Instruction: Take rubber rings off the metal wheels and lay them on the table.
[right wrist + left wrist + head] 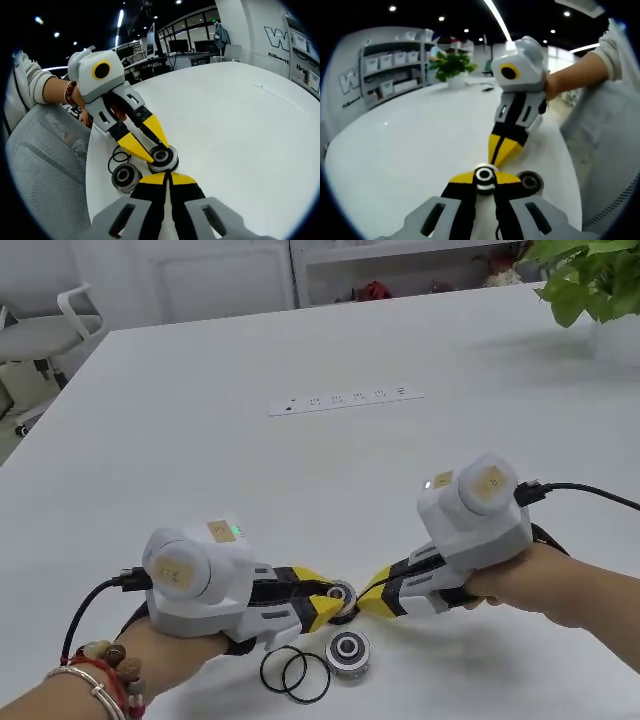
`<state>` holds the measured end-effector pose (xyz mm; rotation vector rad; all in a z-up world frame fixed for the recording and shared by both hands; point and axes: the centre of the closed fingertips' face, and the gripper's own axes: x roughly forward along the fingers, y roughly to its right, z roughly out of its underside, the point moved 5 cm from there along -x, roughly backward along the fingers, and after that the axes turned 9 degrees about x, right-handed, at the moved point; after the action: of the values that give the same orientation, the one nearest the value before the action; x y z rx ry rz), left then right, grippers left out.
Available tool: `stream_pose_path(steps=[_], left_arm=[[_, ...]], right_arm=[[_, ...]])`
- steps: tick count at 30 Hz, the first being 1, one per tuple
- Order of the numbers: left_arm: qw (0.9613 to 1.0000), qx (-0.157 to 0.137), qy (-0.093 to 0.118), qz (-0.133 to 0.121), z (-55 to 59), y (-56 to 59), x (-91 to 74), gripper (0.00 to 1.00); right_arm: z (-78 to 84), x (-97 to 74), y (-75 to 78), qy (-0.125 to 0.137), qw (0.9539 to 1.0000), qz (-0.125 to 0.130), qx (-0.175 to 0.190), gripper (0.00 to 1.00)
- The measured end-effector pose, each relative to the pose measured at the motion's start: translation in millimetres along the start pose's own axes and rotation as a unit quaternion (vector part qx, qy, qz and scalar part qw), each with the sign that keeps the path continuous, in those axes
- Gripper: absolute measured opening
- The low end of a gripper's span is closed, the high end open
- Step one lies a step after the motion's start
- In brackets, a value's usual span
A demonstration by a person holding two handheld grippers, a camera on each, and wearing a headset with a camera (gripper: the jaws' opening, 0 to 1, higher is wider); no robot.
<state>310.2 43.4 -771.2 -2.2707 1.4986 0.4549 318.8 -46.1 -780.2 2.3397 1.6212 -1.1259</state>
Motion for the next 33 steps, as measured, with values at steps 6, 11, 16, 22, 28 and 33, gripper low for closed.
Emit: stream_pose_path(steps=[6,11,16,22,28,33], left_arm=[[0.9999,0.01,0.002,0.001,-0.2,0.7,-0.6,0.14],[0.9999,0.009,0.005,0.003,-0.4,1.2,-0.8,0.14],[1.0,0.006,0.007,0.002,-0.1,1.2,-0.8,0.14],[1.0,0.004,0.008,0.001,-0.1,1.8,-1.2,0.14],[1.0,0.007,0.006,0.002,0.1,1.8,-1.7,0.14],[0.9999,0.007,0.006,0.002,0.4,2.1,-1.8,0.14]], right_arm=[[0.5,1.2,1.8,-0.006,0.9991,-0.001,0.042,0.0],[2.5,0.8,1.9,-0.003,0.9968,-0.006,0.079,0.0],[2.7,0.5,2.3,-0.003,0.9935,-0.004,0.113,0.0],[3.0,0.6,2.5,0.002,0.9934,-0.003,0.114,0.0],[2.6,1.8,1.9,-0.006,0.9925,-0.001,0.122,0.0],[3.7,1.5,2.6,-0.006,0.9864,-0.004,0.164,0.0]])
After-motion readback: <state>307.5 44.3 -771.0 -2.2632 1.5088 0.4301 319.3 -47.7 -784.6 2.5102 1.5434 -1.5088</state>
